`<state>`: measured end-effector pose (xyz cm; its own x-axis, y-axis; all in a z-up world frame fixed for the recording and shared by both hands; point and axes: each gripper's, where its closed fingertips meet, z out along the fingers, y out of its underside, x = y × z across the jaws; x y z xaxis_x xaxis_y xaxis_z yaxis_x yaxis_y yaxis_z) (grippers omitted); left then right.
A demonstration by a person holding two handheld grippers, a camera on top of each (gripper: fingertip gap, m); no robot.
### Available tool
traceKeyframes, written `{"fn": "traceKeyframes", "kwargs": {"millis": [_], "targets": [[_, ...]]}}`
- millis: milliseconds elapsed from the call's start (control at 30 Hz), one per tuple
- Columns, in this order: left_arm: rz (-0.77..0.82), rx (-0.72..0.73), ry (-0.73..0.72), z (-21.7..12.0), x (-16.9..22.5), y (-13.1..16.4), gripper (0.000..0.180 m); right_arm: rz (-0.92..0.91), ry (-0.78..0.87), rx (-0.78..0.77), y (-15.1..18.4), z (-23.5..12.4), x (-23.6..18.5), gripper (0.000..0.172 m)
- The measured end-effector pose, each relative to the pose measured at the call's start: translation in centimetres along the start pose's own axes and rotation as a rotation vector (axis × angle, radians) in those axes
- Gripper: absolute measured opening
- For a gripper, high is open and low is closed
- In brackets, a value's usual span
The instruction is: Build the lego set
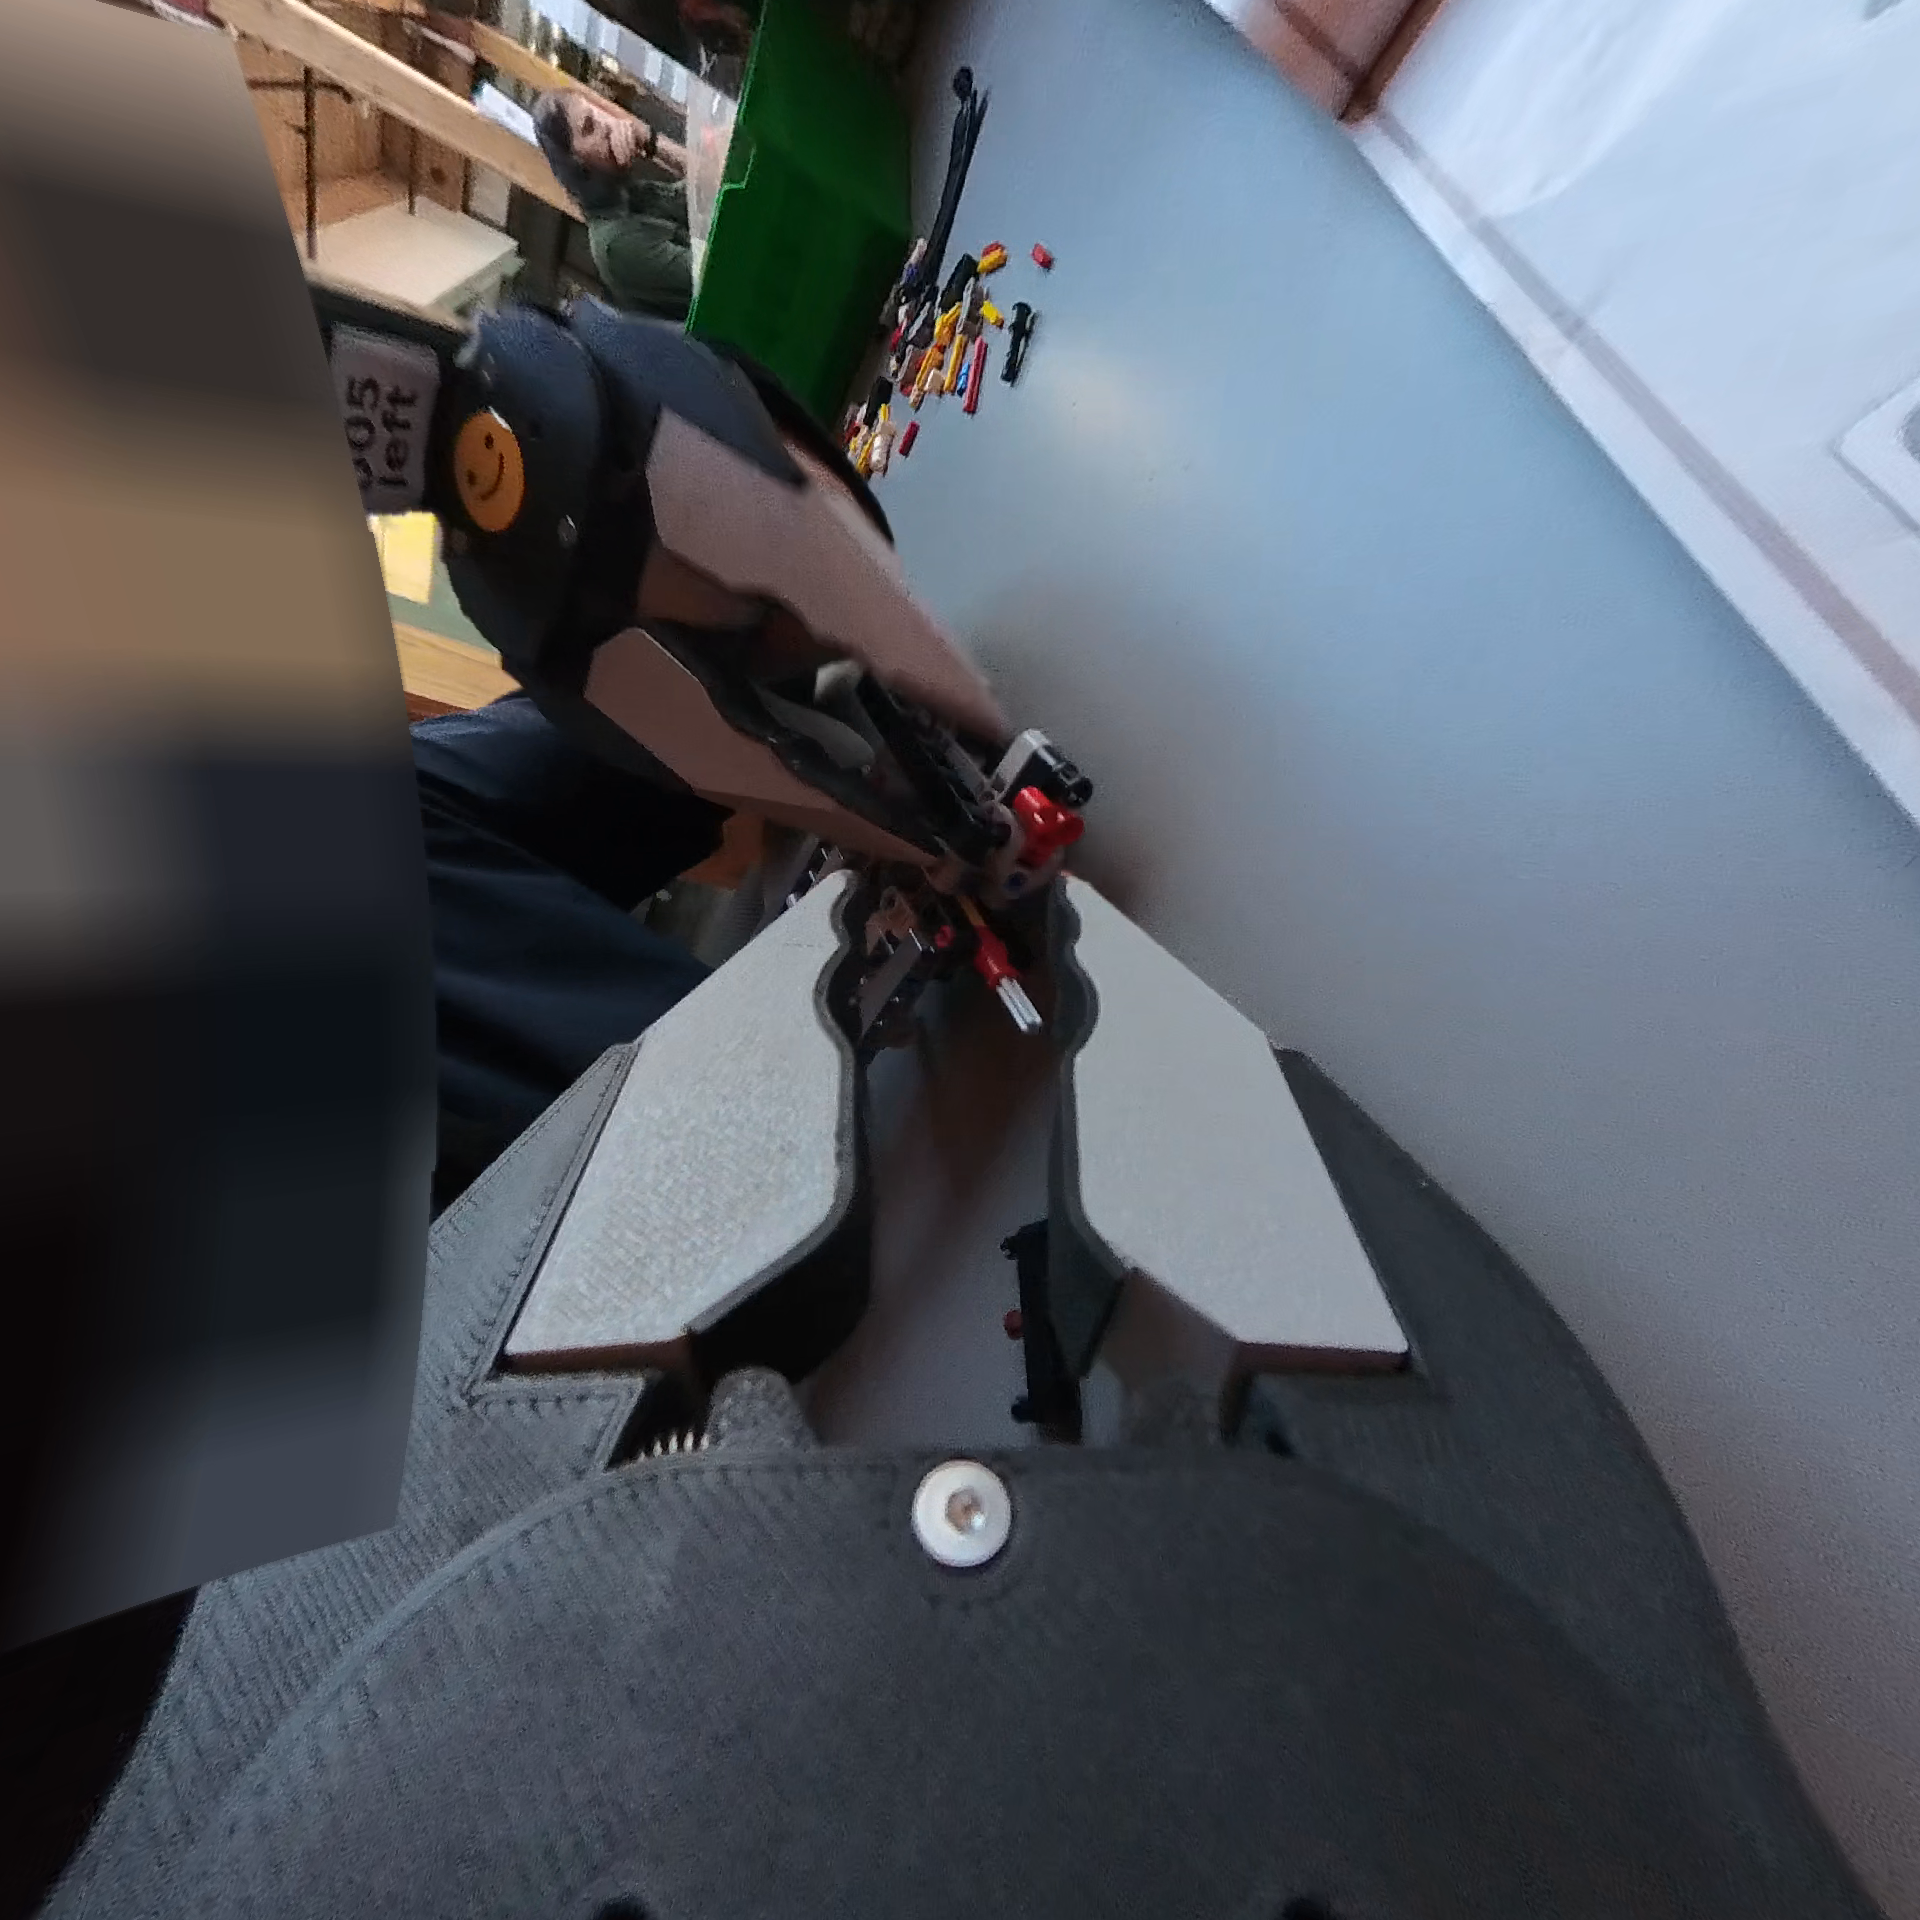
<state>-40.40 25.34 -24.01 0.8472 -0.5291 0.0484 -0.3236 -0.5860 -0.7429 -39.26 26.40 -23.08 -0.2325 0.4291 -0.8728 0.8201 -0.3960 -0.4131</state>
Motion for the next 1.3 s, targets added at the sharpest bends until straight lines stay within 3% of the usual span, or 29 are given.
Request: {"fn": "traceKeyframes", "kwargs": {"millis": [67, 200, 300, 400, 533, 567, 633, 733, 867, 1000, 1100, 1300], "targets": [[-0.012, -0.013, -0.02, -1.2, -0.9, -0.1, 0.039, -0.017, 0.016, -0.018, 0.2, 0.1, 0.2, 0.035], [-0.158, -0.032, 0.117, -2.7, -0.7, 0.0, 0.044, -0.153, 0.021, -0.049, 0.3, -1.5, -1.5, 0.03], [-0.19, -0.078, 0.131, -2.2, -1.0, 1.3, 0.046, -0.327, 0.096, -0.139, 2.3, -3.0, -2.8, 0.035], [-0.235, -0.121, 0.185, -1.7, -0.5, 2.4, 0.043, -0.511, 0.294, -0.321, 6.0, -3.9, -1.4, 0.036], [-0.244, -0.119, 0.209, -1.7, -0.2, 2.5, 0.041, -0.695, 0.627, -0.436, 7.9, -4.5, 2.4, 0.03], [-0.246, -0.118, 0.224, -1.7, 0.0, 2.6, 0.036, -0.757, 0.714, -0.413, 7.2, -5.0, 3.2, 0.013], [-0.26, -0.129, 0.234, -1.6, 0.0, 2.8, 0.033, -0.814, 0.813, -0.374, 6.0, -5.9, 4.2, 0.01], [-0.242, -0.12, 0.229, -1.8, 0.1, 2.9, 0.031, -0.743, 0.843, -0.33, 5.3, -6.7, 4.4, 0.016], [-0.247, -0.094, 0.217, -3.3, 0.3, 2.3, 0.043, -0.644, 0.715, -0.157, 4.2, -6.0, 1.2, 0.034], [-0.321, -0.028, 0.248, -5.0, 0.2, 1.9, 0.051, -0.362, 0.429, 0.0, 3.4, -2.9, -1.3, 0.046], [-0.401, -0.073, 0.352, -4.4, 1.2, 3.1, 0.058, -0.189, 0.324, 0.006, 2.9, -0.7, -0.6, 0.051], [-0.51, -0.067, 0.516, -2.9, 2.7, 3.7, 0.053, -0.07, 0.181, 0.0, 1.4, 2.5, -0.5, 0.051]]}}
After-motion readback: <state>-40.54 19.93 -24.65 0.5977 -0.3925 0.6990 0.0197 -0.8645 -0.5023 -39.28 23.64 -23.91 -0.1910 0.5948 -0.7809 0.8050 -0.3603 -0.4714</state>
